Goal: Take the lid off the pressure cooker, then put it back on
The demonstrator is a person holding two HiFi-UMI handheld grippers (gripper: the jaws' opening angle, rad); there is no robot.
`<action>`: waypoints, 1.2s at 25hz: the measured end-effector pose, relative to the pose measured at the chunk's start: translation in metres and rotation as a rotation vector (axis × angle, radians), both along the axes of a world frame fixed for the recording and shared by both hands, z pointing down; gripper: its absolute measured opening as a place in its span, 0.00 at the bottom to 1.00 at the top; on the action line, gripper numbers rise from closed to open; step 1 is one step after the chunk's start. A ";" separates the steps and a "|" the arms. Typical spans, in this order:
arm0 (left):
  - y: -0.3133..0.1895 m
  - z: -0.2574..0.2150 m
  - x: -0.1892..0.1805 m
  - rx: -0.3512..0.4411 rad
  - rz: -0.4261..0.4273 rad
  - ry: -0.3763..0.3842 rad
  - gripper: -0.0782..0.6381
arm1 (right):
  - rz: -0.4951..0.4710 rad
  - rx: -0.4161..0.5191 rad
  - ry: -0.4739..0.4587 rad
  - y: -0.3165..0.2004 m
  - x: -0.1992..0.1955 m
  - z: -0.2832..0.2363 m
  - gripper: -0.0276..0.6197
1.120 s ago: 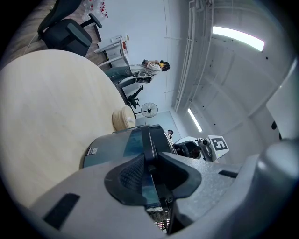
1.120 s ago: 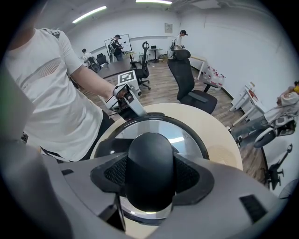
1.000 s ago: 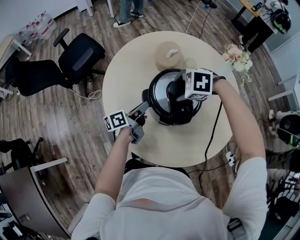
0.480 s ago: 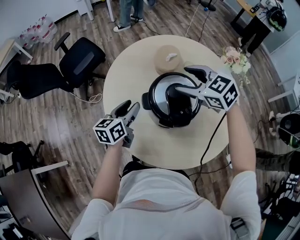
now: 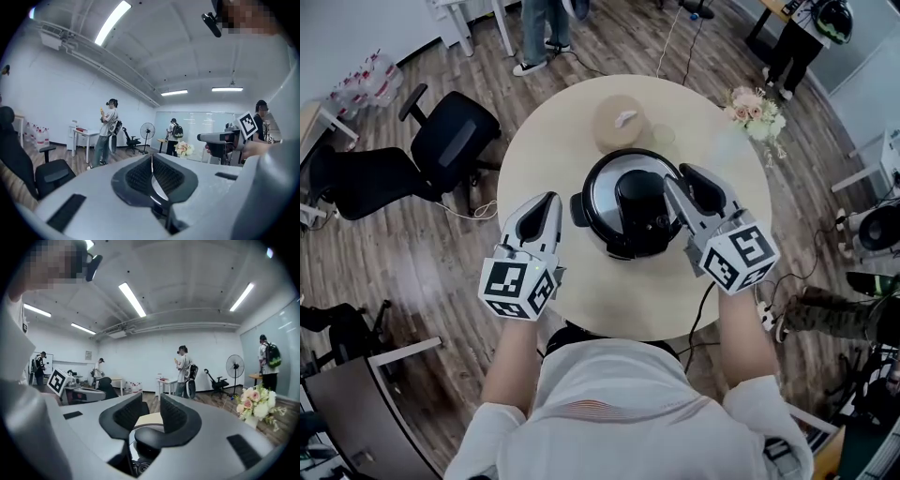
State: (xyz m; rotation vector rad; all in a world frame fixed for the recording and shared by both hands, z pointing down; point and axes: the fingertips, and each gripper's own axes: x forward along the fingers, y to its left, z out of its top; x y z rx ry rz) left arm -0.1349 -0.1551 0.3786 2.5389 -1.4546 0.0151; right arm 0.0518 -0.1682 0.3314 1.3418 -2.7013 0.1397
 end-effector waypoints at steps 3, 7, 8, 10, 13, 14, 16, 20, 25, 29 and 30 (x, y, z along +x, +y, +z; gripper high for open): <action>0.006 -0.019 0.012 0.044 0.012 -0.037 0.12 | 0.064 0.063 -0.002 0.019 0.005 -0.008 0.16; 0.012 -0.032 0.030 0.083 0.029 -0.096 0.12 | 0.160 0.111 -0.052 0.035 0.020 -0.018 0.05; 0.013 -0.033 0.034 0.091 0.029 -0.114 0.12 | 0.178 0.120 -0.062 0.037 0.024 -0.020 0.05; 0.015 -0.033 0.039 0.100 0.029 -0.140 0.12 | 0.215 0.139 -0.061 0.041 0.031 -0.023 0.05; 0.017 -0.031 0.043 0.095 0.040 -0.127 0.12 | 0.252 0.144 -0.038 0.042 0.038 -0.020 0.05; 0.017 -0.031 0.044 0.094 0.042 -0.122 0.12 | 0.255 0.139 -0.035 0.042 0.040 -0.018 0.05; 0.017 -0.032 0.046 0.093 0.047 -0.118 0.12 | 0.257 0.132 -0.032 0.042 0.042 -0.016 0.05; 0.017 -0.037 0.048 0.095 0.052 -0.113 0.12 | 0.263 0.126 -0.019 0.043 0.047 -0.016 0.05; 0.019 -0.038 0.049 0.102 0.055 -0.117 0.12 | 0.269 0.114 0.007 0.043 0.046 -0.012 0.05; 0.020 -0.037 0.047 0.102 0.052 -0.119 0.12 | 0.263 0.110 0.015 0.043 0.043 -0.010 0.05; 0.020 -0.038 0.046 0.102 0.052 -0.120 0.12 | 0.261 0.108 0.015 0.042 0.042 -0.010 0.05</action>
